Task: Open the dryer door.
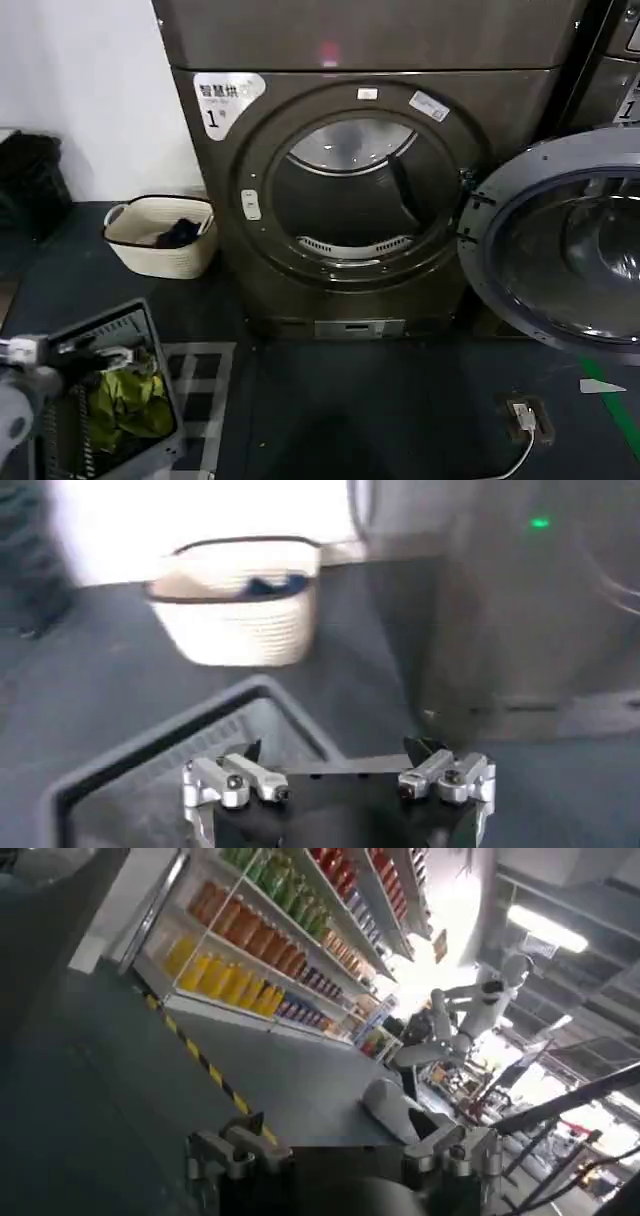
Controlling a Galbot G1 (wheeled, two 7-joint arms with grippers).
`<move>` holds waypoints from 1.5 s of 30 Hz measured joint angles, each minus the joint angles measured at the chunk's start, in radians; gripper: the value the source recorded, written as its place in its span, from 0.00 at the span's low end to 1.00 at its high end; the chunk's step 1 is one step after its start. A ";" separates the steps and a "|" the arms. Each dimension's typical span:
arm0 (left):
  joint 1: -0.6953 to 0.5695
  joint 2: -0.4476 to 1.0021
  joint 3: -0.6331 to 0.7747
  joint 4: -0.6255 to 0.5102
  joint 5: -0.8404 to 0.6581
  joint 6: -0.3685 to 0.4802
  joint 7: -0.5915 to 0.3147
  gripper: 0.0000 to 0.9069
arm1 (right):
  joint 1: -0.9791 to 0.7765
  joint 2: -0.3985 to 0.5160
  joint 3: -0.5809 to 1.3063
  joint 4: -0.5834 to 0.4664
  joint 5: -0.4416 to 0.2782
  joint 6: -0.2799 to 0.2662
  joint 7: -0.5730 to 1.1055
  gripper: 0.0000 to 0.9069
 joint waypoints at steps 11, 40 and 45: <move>0.118 -0.012 -0.037 0.050 -0.169 0.000 -0.064 1.00 | 0.006 -0.001 -0.010 -0.005 -0.004 0.001 0.000 1.00; 0.207 -0.027 -0.040 0.024 -0.145 -0.001 -0.060 1.00 | 0.013 0.003 -0.018 -0.017 0.002 0.019 -0.011 1.00; 0.208 -0.027 -0.040 0.021 -0.145 -0.001 -0.060 1.00 | 0.013 0.005 -0.020 -0.019 0.002 0.020 -0.015 1.00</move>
